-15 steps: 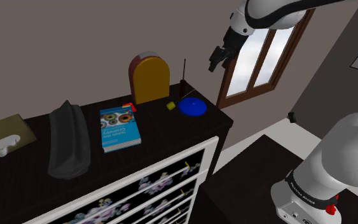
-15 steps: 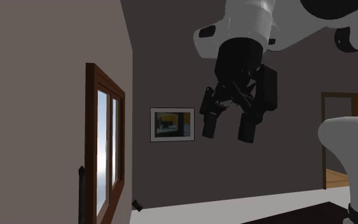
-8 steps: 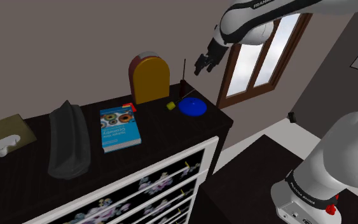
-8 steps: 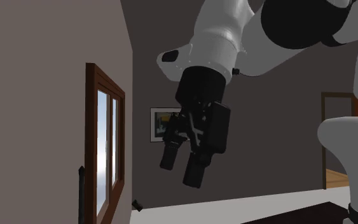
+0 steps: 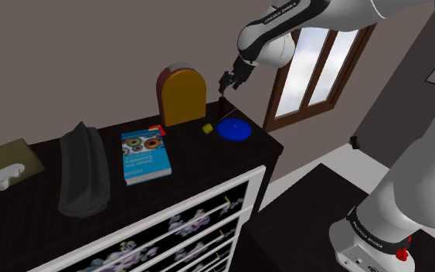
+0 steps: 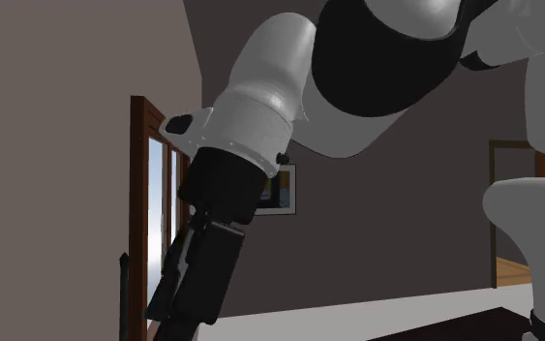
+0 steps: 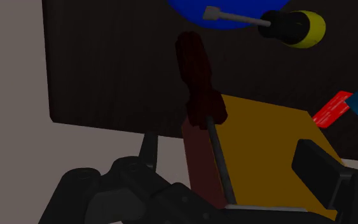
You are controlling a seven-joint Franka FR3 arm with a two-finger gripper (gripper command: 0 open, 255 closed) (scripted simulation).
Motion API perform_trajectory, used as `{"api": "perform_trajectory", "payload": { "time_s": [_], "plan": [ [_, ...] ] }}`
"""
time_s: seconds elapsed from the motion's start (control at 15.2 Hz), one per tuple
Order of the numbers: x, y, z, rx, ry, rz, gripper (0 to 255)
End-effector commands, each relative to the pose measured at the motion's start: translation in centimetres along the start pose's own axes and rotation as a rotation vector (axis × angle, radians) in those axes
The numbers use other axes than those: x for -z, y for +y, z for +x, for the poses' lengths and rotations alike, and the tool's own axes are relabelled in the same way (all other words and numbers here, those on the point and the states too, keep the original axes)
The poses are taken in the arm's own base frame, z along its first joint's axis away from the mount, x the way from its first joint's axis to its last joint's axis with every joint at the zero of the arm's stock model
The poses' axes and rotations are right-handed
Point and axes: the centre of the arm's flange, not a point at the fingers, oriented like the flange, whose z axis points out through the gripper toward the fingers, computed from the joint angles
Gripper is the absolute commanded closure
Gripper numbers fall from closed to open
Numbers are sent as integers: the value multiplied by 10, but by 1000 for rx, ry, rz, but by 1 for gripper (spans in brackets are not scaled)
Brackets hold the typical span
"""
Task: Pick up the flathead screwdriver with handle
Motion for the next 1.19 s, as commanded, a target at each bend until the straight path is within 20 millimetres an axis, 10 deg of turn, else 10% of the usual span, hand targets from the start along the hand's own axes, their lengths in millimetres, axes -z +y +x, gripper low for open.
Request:
{"api": "perform_trajectory", "payload": {
  "time_s": [0.0, 0.66, 0.73, 1.12],
  "plan": [
    [-19, 2, 14, 5, 21, 10, 0],
    [-57, 7, -2, 6, 23, 11, 0],
    [-57, 8, -2, 6, 23, 11, 255],
    [-56, 8, -1, 6, 23, 11, 255]
  ]
}}
